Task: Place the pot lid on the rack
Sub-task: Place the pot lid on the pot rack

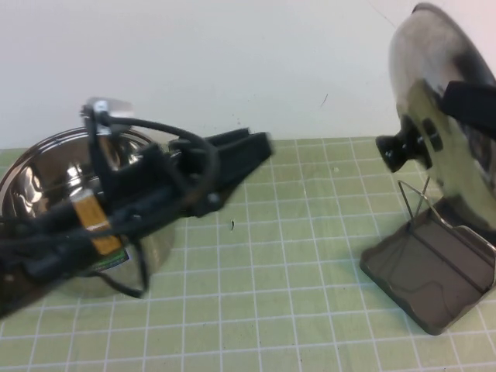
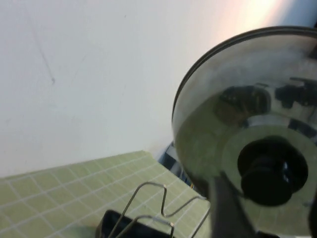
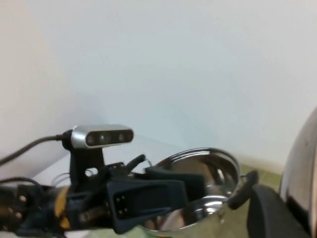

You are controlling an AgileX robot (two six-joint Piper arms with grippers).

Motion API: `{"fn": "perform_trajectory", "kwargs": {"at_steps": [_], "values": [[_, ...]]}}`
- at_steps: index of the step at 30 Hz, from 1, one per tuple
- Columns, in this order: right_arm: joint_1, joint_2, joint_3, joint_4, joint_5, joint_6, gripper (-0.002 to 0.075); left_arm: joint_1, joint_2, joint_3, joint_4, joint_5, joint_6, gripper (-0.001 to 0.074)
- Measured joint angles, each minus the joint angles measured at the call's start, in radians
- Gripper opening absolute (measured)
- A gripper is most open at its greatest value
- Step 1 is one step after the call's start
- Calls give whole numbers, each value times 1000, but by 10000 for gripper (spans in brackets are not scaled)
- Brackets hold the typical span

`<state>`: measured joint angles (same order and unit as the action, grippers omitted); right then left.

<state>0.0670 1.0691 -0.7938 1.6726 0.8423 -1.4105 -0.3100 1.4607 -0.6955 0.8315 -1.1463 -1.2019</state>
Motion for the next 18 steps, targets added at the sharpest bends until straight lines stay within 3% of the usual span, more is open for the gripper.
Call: {"fn": "perform_trajectory", "kwargs": {"at_steps": [2, 5, 11, 18], "values": [[0, 0, -20, -31, -22, -11, 29, 71, -11, 0, 124, -3, -90, 181], [0, 0, -47, -149, -84, -12, 29, 157, -25, 0, 342, -5, -179, 55], [0, 42, -55, -335, -82, 60, 29, 235, -38, 0, 688, -12, -306, 6], [0, 209, -61, -338, -35, 45, 31, 239, -39, 0, 760, -21, -324, 2]]}}
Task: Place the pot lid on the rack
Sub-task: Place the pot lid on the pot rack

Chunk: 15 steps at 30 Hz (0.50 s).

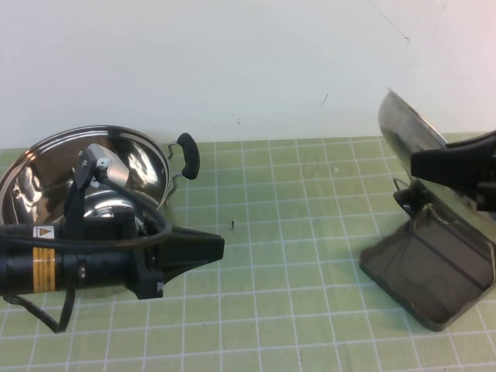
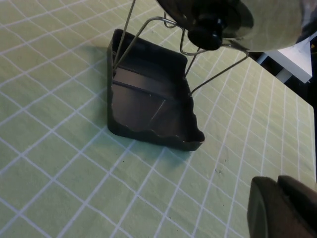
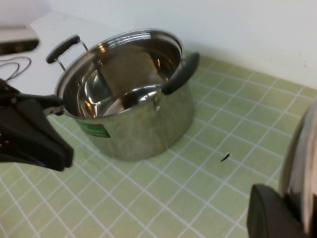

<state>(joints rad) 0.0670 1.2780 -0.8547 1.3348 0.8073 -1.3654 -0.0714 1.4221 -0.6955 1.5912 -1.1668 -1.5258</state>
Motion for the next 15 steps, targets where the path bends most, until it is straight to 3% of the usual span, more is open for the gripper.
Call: {"fn": "perform_trajectory", "kwargs": {"at_steps": [9, 15], "values": [[-15, 105, -16, 128, 21, -101, 50, 0, 0, 0, 6, -1, -3, 2], [-69, 109, -35, 250, 192, -103, 39, 0, 0, 0, 8, -1, -3, 2]]}}
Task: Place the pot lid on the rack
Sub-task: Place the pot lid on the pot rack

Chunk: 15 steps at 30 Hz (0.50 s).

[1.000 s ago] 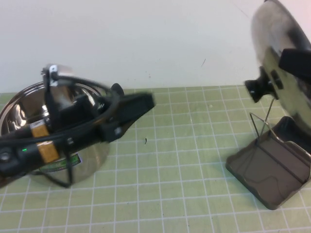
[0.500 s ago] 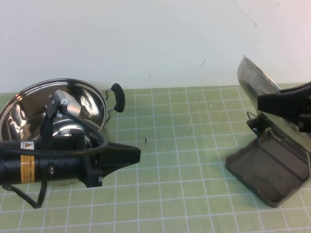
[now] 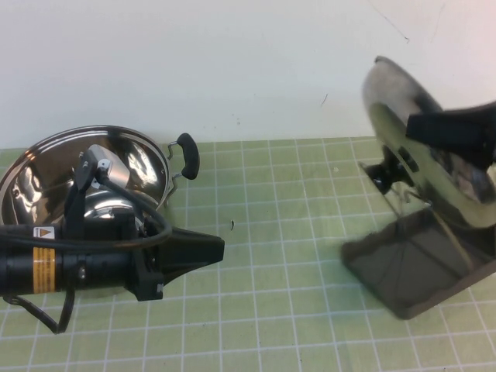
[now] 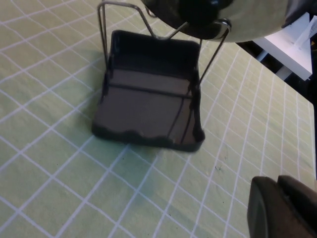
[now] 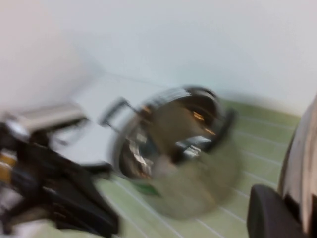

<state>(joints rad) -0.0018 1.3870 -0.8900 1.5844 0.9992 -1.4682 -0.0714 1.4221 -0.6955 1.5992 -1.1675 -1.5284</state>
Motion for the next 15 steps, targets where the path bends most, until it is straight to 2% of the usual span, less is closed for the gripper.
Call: {"fn": "perform_trajectory", "kwargs": {"at_steps": [5, 15], "values": [[-14, 8, -71, 19, 140, 98, 27, 0, 0, -2, 0, 0, 0, 2], [-60, 12, -113, -78, 155, 212, 27, 0, 0, -2, 26, 0, 0, 2]]}}
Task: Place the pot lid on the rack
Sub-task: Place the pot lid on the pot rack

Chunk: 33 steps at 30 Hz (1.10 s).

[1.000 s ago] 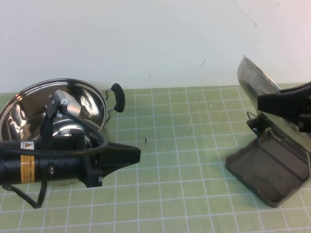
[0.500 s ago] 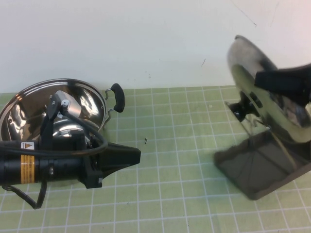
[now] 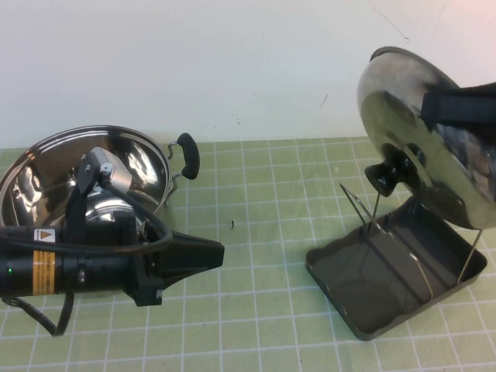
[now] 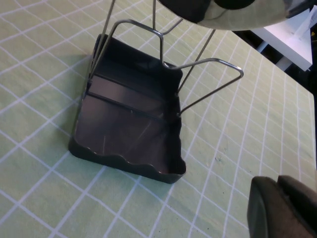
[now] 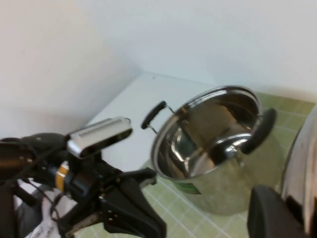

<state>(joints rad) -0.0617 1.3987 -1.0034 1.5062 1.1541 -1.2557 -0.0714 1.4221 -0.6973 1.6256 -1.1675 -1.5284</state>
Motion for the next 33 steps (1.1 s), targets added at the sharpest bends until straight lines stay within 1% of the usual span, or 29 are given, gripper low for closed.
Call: {"fn": "perform_trajectory", "kwargs": {"at_steps": [5, 8, 15, 22, 29, 33], "values": [[0, 0, -2, 98, 24, -22, 27, 0, 0, 0, 8, -6, 0, 2], [0, -4, -3, 112, 24, -27, 27, 0, 0, 0, 9, -8, 0, 1], [0, -15, -3, 36, 27, -7, 27, 0, 0, 0, 9, -8, 0, 1], [0, -15, -3, 27, 27, 31, 27, 0, 0, 0, 11, -8, 0, 1], [0, -15, -3, -29, 27, 54, 27, 0, 0, 0, 11, -8, 11, 1], [0, 16, -3, -34, 35, 63, 27, 0, 0, 0, 11, -8, 22, 1]]}}
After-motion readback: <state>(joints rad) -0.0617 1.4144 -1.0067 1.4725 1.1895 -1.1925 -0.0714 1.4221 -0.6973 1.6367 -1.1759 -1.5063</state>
